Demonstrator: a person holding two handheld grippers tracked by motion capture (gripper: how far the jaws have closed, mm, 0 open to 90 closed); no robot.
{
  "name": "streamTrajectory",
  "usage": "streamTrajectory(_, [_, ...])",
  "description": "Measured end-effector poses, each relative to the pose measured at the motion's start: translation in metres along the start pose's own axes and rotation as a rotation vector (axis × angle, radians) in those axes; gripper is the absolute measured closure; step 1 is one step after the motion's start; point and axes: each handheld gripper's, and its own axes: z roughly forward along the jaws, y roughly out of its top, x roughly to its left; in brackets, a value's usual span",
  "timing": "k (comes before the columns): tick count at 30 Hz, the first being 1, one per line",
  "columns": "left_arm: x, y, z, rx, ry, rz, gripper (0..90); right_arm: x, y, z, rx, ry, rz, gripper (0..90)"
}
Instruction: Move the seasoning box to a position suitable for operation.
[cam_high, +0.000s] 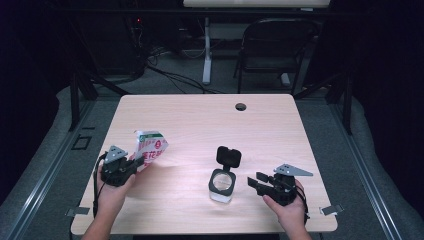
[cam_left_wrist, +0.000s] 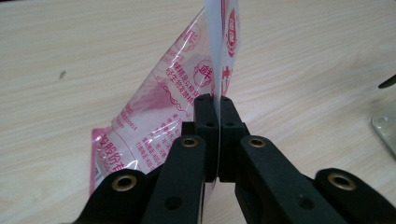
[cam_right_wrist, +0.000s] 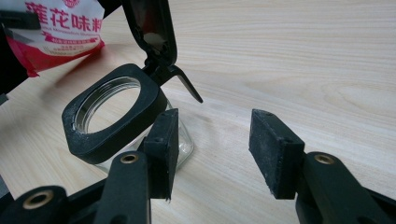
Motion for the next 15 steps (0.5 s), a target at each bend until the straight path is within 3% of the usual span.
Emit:
streamTrajectory(10, [0.004,0.031,-0.027,-0.077,0.063,0.053,90.0,0.0,0.0,0.0,-0.006,0.005,0.003,52.5])
streamTrajectory(15, [0.001,0.037,-0.033,-0.102,0.036,0.053,90.0,0.0,0.0,-0.001,-0.006,0.004,0.004,52.5])
